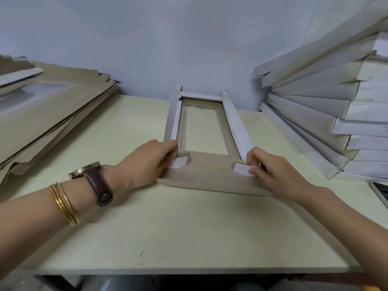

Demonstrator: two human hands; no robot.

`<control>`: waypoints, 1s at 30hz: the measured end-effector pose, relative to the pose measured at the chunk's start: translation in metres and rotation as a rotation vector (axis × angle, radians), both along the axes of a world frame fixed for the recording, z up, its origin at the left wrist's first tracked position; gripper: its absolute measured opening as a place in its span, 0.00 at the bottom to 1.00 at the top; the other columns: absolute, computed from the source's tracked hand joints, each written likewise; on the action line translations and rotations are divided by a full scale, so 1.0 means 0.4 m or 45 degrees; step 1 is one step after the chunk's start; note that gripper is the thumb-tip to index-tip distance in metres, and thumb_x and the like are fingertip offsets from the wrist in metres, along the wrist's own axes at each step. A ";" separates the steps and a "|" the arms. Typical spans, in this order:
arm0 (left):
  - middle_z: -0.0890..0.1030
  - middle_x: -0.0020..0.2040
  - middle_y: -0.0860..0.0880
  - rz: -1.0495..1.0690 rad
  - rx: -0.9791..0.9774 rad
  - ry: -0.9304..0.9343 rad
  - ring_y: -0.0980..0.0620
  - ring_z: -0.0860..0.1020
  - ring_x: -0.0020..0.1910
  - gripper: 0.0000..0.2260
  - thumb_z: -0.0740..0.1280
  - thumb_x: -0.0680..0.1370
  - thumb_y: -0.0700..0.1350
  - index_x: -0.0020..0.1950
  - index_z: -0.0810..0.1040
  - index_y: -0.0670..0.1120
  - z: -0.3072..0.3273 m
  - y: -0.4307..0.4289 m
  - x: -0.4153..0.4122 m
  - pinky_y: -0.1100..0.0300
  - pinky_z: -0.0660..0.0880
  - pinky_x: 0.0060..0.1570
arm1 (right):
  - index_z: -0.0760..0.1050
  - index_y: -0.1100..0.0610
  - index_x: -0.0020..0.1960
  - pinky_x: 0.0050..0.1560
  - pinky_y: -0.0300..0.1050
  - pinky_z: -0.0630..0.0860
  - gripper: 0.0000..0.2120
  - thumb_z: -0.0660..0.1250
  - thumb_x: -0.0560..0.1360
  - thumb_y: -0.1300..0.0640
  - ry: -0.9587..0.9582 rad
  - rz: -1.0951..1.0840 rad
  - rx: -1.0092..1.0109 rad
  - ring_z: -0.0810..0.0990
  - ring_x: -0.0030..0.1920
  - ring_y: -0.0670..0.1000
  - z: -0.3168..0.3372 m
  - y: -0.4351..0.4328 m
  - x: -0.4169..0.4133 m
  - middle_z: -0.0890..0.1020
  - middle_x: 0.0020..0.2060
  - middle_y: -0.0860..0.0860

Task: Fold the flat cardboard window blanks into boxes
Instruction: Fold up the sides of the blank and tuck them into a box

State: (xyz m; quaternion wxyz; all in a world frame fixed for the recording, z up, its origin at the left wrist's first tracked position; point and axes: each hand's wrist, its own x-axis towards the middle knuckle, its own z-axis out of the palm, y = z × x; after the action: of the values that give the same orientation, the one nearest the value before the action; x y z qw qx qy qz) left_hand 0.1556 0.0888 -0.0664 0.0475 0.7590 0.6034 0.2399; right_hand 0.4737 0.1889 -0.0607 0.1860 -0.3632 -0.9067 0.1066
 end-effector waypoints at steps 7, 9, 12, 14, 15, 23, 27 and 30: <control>0.76 0.36 0.55 0.028 -0.048 -0.134 0.55 0.72 0.37 0.12 0.64 0.77 0.36 0.41 0.70 0.53 0.005 -0.003 -0.008 0.60 0.69 0.38 | 0.69 0.47 0.48 0.41 0.47 0.70 0.09 0.62 0.78 0.62 -0.065 0.036 0.121 0.72 0.42 0.48 -0.007 -0.005 0.006 0.75 0.37 0.41; 0.78 0.38 0.53 0.038 -0.066 -0.152 0.55 0.73 0.39 0.14 0.64 0.77 0.37 0.41 0.70 0.57 0.009 -0.009 -0.009 0.59 0.70 0.40 | 0.69 0.47 0.47 0.41 0.46 0.70 0.09 0.62 0.78 0.62 -0.061 0.034 0.163 0.72 0.41 0.48 -0.011 -0.006 0.006 0.75 0.39 0.42; 0.80 0.42 0.50 0.033 -0.103 -0.161 0.50 0.73 0.46 0.13 0.63 0.79 0.38 0.43 0.73 0.57 0.018 -0.016 -0.013 0.57 0.72 0.46 | 0.66 0.45 0.51 0.41 0.46 0.71 0.10 0.63 0.78 0.59 -0.057 -0.028 0.141 0.73 0.41 0.48 -0.016 -0.006 0.009 0.75 0.40 0.43; 0.80 0.43 0.49 0.001 -0.122 -0.176 0.47 0.75 0.46 0.11 0.64 0.78 0.40 0.43 0.74 0.57 0.025 -0.019 -0.013 0.57 0.73 0.46 | 0.65 0.45 0.50 0.39 0.45 0.70 0.11 0.64 0.77 0.59 -0.049 -0.050 0.149 0.73 0.39 0.44 -0.013 -0.005 0.008 0.75 0.38 0.43; 0.80 0.43 0.49 -0.011 -0.136 -0.206 0.47 0.76 0.45 0.08 0.66 0.78 0.43 0.43 0.76 0.56 0.030 -0.021 -0.014 0.59 0.73 0.45 | 0.65 0.45 0.47 0.38 0.45 0.70 0.11 0.64 0.77 0.60 -0.058 -0.048 0.153 0.72 0.38 0.44 -0.009 -0.006 0.007 0.75 0.36 0.43; 0.72 0.52 0.55 -0.057 -0.383 -0.055 0.61 0.71 0.53 0.32 0.77 0.55 0.68 0.54 0.71 0.61 0.063 -0.046 -0.019 0.61 0.73 0.56 | 0.69 0.47 0.44 0.40 0.43 0.72 0.18 0.59 0.74 0.32 -0.003 0.062 -0.099 0.75 0.40 0.49 0.028 -0.034 0.024 0.77 0.37 0.47; 0.68 0.51 0.58 -0.051 -0.346 0.066 0.66 0.67 0.54 0.32 0.79 0.61 0.60 0.59 0.68 0.60 0.051 -0.048 -0.017 0.67 0.71 0.51 | 0.66 0.39 0.54 0.48 0.37 0.71 0.25 0.65 0.63 0.27 -0.160 0.047 -0.211 0.73 0.50 0.42 0.033 -0.046 0.047 0.74 0.47 0.43; 0.70 0.50 0.55 -0.024 -0.278 0.059 0.64 0.68 0.52 0.24 0.76 0.67 0.54 0.59 0.69 0.57 0.042 -0.045 -0.014 0.64 0.71 0.52 | 0.64 0.41 0.56 0.48 0.35 0.69 0.25 0.68 0.64 0.37 -0.249 0.041 -0.159 0.70 0.52 0.40 0.029 -0.049 0.044 0.71 0.47 0.42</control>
State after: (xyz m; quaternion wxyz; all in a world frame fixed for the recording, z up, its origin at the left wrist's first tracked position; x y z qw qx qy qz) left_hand 0.1498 0.0707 -0.0495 0.1181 0.7603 0.6197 0.1548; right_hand 0.4912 0.1694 -0.0492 0.0718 -0.3681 -0.9179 0.1300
